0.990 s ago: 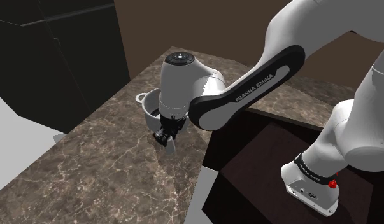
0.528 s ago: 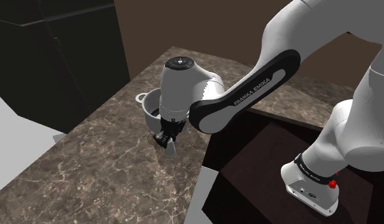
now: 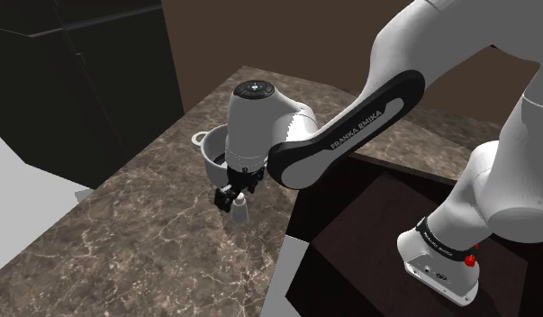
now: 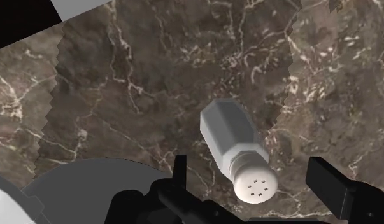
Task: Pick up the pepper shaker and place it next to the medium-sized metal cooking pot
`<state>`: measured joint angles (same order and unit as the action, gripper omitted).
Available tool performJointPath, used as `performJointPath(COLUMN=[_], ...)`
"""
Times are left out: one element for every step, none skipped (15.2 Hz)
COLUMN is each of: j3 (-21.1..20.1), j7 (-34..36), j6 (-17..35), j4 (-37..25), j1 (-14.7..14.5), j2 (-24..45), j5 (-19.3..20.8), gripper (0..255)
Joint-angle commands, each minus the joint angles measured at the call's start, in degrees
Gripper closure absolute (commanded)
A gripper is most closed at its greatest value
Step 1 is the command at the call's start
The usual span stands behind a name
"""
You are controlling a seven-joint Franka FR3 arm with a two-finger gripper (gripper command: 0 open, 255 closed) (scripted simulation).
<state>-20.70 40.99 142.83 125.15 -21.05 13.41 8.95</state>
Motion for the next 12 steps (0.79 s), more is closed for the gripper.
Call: performJointPath(j3=[-0.4, -0.8, -1.0, -1.2, -1.2, -1.2, -1.2, -1.2, -1.2, -1.2, -1.2, -1.2], j7=[-0.7, -1.4, -2.1, -2.5, -2.5, -2.6, -2.5, -2.5, -2.5, -2.5, -2.5, -2.5], j6=[-1.6, -3.2, -4.8, -6.2, -6.2, -6.1, -6.2, -6.2, -6.2, -6.2, -6.2, -6.1], j4=[-0.1, -0.3, -0.6, -0.9, -0.9, -0.9, -0.9, -0.9, -0.9, -0.9, -0.9, -0.9], j1=[0.3, 0.6, 0.8, 0.9, 0.9, 0.9, 0.9, 0.9, 0.9, 0.9, 0.9, 0.9], j2=[-1.6, -3.1, -4.6, -5.8, -5.8, -5.8, -5.8, -5.8, -5.8, -5.8, -5.8, -5.8], j5=[-1.0, -2.0, -3.0, -3.7, -3.7, -3.7, -3.7, -3.7, -3.7, -3.7, -3.7, -3.7], gripper=[0, 0, 0, 0, 0, 0, 0, 0, 0, 0, 0, 0])
